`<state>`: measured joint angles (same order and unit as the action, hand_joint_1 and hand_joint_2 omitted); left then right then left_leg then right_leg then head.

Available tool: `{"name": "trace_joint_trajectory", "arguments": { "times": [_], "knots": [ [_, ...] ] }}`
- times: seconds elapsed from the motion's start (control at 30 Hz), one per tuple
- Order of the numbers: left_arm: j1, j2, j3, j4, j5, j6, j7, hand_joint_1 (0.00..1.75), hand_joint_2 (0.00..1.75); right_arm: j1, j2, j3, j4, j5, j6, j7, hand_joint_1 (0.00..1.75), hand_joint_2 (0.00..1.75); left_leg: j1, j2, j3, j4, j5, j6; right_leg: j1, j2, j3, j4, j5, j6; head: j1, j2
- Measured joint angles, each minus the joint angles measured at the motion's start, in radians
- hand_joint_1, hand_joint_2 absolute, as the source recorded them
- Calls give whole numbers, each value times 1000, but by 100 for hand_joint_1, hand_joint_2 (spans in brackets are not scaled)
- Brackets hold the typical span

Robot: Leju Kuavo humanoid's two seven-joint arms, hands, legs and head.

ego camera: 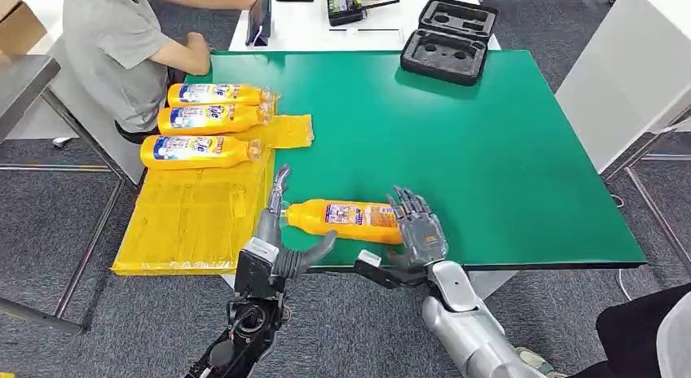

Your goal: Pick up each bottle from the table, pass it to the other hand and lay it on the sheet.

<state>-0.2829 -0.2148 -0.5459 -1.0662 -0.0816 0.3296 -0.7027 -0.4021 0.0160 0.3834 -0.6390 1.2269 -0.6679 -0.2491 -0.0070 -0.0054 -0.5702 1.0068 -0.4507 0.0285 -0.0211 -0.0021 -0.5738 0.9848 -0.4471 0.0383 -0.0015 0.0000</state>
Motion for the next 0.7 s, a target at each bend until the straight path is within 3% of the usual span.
{"name": "trace_joint_trajectory", "arguments": {
  "times": [0.7],
  "knots": [
    [0,-2,-1,0,8,6,0,0,175,-2,6,-6,0,45,48,1,0,175,0,0,0,0,0,0,0,0,0,0,0,0,0,0]
  ]
}}
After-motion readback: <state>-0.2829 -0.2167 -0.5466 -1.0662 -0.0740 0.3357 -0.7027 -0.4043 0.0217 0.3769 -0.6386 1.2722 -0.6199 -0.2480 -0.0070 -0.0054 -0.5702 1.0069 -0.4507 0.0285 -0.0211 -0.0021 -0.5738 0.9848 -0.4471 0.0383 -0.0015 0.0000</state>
